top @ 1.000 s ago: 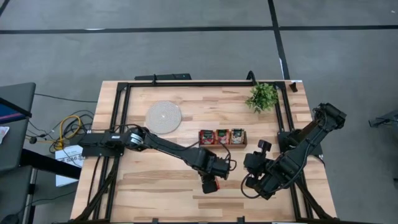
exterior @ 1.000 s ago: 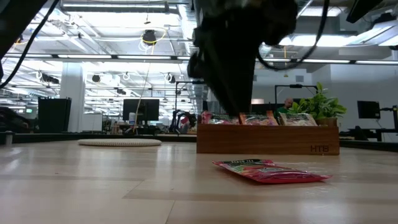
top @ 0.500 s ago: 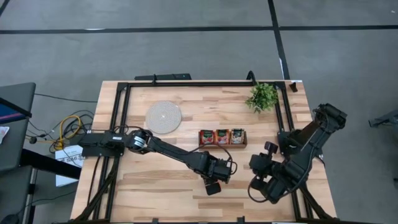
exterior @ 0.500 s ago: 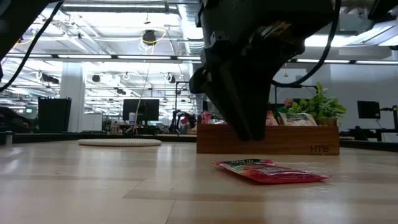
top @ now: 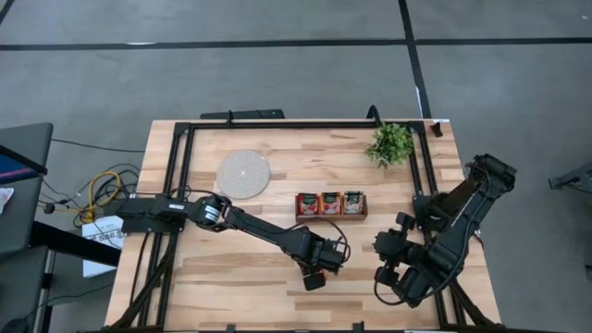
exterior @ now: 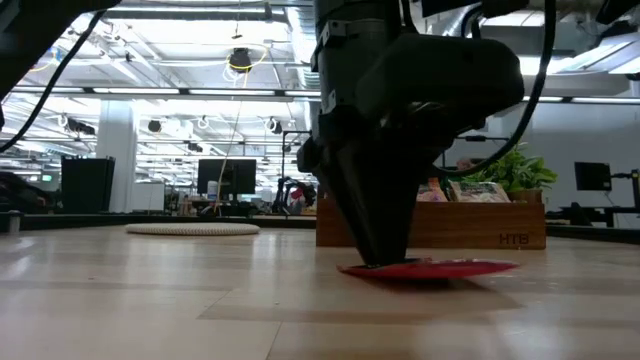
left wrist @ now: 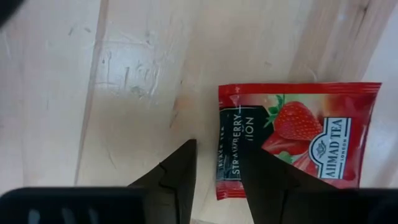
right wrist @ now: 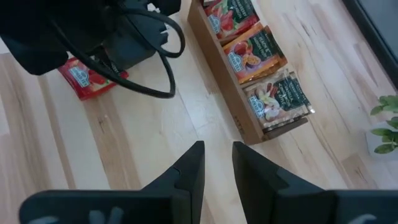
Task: Pick & Place Tea
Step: Put the red tea bag into the left section of the wooden organizer
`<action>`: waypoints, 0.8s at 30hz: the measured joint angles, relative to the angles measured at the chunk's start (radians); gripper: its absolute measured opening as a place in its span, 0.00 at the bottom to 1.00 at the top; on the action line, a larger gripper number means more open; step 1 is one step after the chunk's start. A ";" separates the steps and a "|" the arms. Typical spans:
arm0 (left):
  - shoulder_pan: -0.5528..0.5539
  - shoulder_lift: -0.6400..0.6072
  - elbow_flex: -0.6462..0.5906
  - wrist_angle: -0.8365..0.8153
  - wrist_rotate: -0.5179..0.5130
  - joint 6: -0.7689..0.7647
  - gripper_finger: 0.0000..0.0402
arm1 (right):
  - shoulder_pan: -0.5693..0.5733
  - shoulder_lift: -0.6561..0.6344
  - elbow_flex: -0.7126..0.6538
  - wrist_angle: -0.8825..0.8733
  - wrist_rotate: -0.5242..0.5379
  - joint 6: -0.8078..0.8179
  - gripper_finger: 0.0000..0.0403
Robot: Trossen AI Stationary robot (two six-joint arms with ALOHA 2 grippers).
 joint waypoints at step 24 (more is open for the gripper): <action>-0.008 -0.016 -0.007 -0.044 0.005 0.025 0.00 | -0.004 0.000 0.000 0.002 0.002 -0.008 0.19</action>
